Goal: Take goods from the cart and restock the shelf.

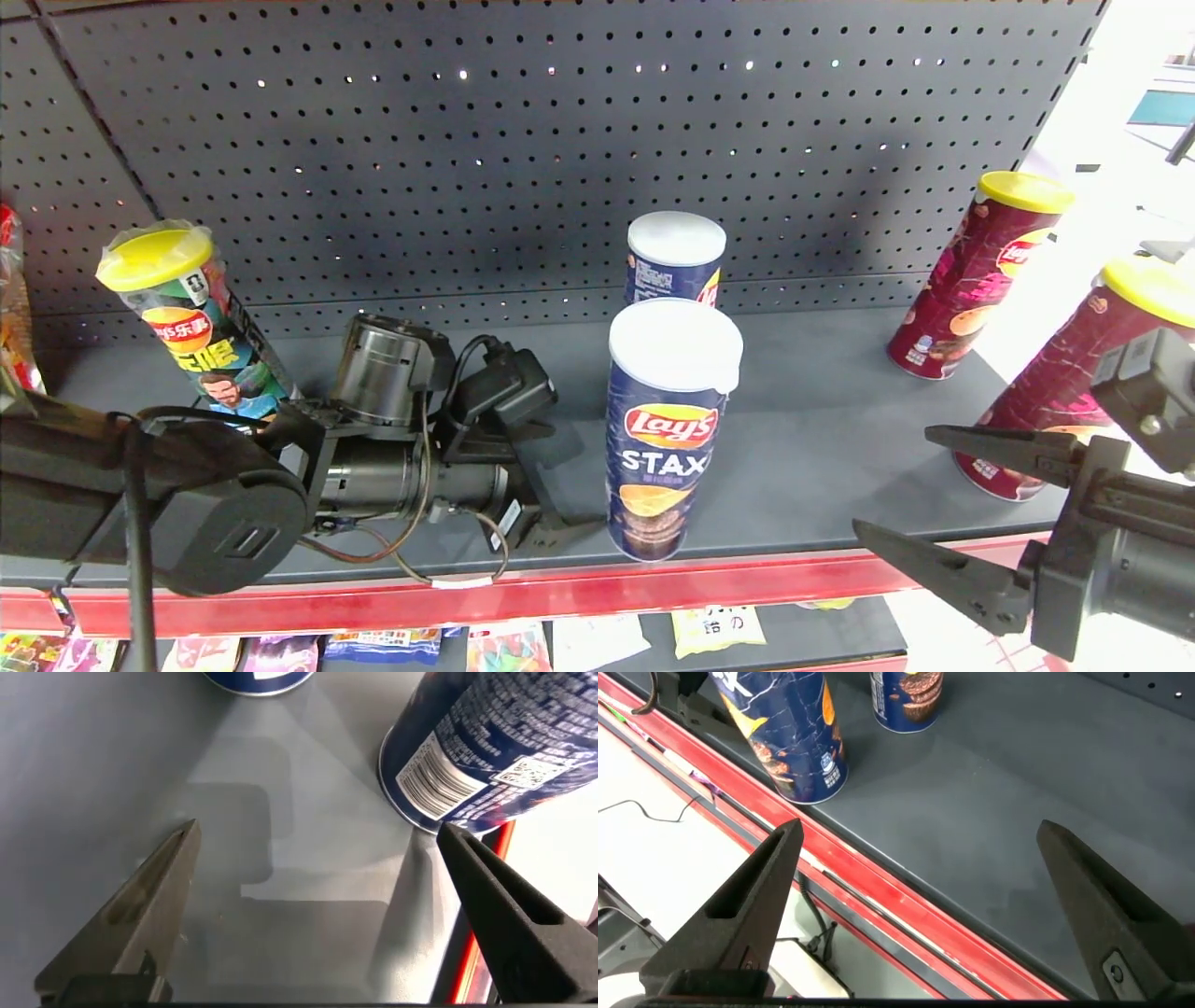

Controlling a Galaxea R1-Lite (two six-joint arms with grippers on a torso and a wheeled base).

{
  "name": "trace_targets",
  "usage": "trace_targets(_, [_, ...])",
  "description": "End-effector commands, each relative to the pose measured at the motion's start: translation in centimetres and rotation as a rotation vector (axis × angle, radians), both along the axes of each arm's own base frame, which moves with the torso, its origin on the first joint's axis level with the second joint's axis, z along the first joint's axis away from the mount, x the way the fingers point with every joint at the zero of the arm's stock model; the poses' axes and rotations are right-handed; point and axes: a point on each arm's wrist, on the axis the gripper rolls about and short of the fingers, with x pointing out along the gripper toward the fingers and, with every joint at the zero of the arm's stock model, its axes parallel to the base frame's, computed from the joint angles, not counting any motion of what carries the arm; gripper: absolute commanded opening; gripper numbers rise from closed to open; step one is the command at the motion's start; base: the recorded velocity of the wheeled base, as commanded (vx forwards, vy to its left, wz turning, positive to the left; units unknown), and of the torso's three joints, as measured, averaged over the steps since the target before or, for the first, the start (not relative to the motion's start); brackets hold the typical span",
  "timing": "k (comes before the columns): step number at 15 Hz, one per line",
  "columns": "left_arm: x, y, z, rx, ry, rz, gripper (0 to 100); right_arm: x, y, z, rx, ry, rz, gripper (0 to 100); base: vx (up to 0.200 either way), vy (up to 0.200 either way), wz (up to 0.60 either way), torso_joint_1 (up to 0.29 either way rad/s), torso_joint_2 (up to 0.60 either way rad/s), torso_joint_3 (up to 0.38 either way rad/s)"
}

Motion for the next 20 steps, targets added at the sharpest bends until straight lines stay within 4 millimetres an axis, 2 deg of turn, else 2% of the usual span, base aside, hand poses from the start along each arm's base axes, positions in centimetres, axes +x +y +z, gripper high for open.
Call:
trace_targets(1, [0.1,-0.2,0.0,-0.002,-0.002,-0.004,100,0.0,0.0,0.0,-0.002,0.002,0.001,100,0.000,0.000,0.00,0.000,0.00,0.000])
trace_targets(8, [-0.1,-0.1,0.2,-0.004,-0.003,-0.001,100,0.0,0.0,-0.1,-0.003,0.003,0.001,100,0.000,0.000,0.00,0.000,0.00,0.000])
trace_targets(10, [-1.9,1.4,1.7,-0.017,-0.036,0.033,100,-0.1,-0.1,0.1,0.001,-0.006,0.002,100,0.000,0.000,0.00,0.000,0.00,0.000])
trace_targets(13, [-7.4,6.5,4.0,-0.080,-0.076,0.164,100,-1.2,-0.9,0.8,0.029,-0.050,0.005,100,0.000,0.000,0.00,0.000,0.00,0.000])
trace_targets(15, [-12.1,10.5,5.0,-0.117,-0.127,0.269,100,-3.2,-2.5,0.9,0.047,-0.076,0.002,100,0.000,0.000,0.00,0.000,0.00,0.000])
trace_targets(16, [-13.5,11.7,5.2,-0.119,-0.136,0.308,100,-4.0,-3.1,0.8,0.042,-0.076,0.005,100,0.000,0.000,0.00,0.000,0.00,0.000])
trace_targets(17, [-16.6,13.9,5.4,-0.122,-0.141,0.413,100,-6.0,-4.7,0.5,0.017,-0.064,0.019,100,0.000,0.000,0.00,0.000,0.00,0.000])
trace_targets(18, [-19.0,15.2,5.5,-0.121,-0.144,0.498,100,-7.8,-6.2,0.2,0.005,-0.050,0.019,100,0.000,0.000,0.00,0.000,0.00,0.000])
trace_targets(20, [-23.2,16.6,5.0,-0.123,-0.193,0.639,100,-11.2,-9.1,-0.5,-0.001,-0.057,-0.045,100,0.000,0.000,0.00,0.000,0.00,0.000])
